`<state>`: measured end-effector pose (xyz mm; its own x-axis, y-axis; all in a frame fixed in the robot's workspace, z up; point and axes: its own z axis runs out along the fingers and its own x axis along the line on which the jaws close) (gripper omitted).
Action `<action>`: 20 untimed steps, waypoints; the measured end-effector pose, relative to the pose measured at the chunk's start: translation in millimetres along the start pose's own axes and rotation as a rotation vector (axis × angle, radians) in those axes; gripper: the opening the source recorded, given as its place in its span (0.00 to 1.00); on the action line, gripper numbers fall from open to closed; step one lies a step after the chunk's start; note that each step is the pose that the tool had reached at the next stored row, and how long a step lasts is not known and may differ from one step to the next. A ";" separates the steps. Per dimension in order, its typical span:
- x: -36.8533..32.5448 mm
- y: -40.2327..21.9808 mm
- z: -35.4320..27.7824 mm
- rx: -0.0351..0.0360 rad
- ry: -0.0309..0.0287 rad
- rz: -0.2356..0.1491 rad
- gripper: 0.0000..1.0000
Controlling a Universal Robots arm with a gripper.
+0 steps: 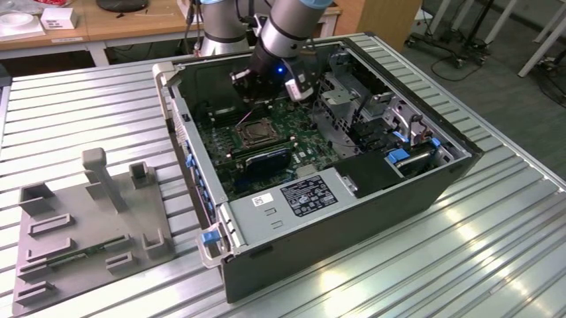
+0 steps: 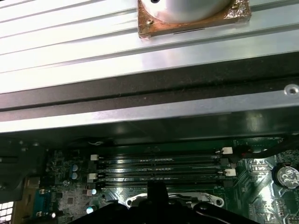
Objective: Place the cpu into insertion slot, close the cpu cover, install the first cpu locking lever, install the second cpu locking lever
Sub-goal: 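Install the first cpu locking lever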
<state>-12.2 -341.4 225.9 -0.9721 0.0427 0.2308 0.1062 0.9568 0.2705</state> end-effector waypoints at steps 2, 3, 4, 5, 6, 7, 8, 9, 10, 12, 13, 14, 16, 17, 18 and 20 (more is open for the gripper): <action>0.1 0.0 -0.1 0.0002 0.0022 0.001 0.11; 0.1 0.0 -0.1 0.0002 0.0024 0.001 0.11; 0.0 0.0 0.0 0.0001 0.0026 0.001 0.11; -0.2 -0.1 0.4 -0.0008 0.0036 0.001 0.11; -0.4 -0.2 0.9 -0.0026 0.0072 0.001 0.11; -0.7 -0.3 1.1 -0.0027 0.0116 0.003 0.11; -0.7 -0.3 1.0 -0.0023 0.0141 0.004 0.11; -1.1 -0.3 1.2 -0.0023 0.0172 0.004 0.11; -1.2 -0.3 1.2 -0.0021 0.0192 0.005 0.11; -1.2 -0.3 1.2 -0.0022 0.0193 0.005 0.11; -1.2 -0.3 1.2 -0.0021 0.0194 0.005 0.11; -1.3 -0.3 1.3 -0.0022 0.0194 0.005 0.11; -1.8 -0.4 1.7 -0.0036 0.0198 0.005 0.11; -2.1 -0.5 1.9 -0.0041 0.0200 0.005 0.11; -2.4 -0.5 2.1 -0.0041 0.0201 0.005 0.11; -2.9 -0.7 2.9 -0.0048 0.0202 0.005 0.11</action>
<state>-10.0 -341.4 222.4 -0.9671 0.0412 0.2509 0.1118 0.9553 0.2738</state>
